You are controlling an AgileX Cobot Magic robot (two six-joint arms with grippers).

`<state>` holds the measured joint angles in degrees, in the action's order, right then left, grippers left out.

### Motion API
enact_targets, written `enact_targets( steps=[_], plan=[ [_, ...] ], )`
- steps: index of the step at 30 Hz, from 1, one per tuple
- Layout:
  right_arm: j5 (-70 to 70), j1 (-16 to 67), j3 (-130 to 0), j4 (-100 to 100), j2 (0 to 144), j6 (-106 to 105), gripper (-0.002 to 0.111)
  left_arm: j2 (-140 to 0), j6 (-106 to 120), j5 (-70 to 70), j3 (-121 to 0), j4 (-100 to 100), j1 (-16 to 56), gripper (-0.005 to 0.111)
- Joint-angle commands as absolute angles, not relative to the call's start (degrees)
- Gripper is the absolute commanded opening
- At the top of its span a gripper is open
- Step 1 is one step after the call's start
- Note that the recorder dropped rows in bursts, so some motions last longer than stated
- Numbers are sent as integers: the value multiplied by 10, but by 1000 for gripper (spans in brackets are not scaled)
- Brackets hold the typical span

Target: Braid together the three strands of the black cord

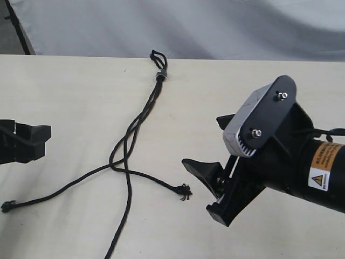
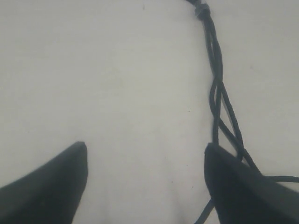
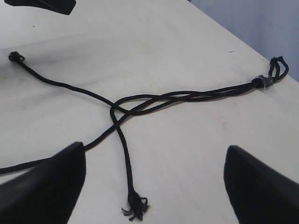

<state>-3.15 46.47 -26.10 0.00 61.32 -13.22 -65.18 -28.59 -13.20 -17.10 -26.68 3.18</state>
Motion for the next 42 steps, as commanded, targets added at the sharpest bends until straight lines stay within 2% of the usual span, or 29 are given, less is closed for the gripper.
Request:
enact_targets(
  steps=[1,42],
  plan=[
    [-41,461,-259,0,608,-128,76,-648,-289,-137,-168,-265,28,66],
    [-41,461,-259,0,608,-126,76,-648,-300,-137,-164,-267,28,66]
  ],
)
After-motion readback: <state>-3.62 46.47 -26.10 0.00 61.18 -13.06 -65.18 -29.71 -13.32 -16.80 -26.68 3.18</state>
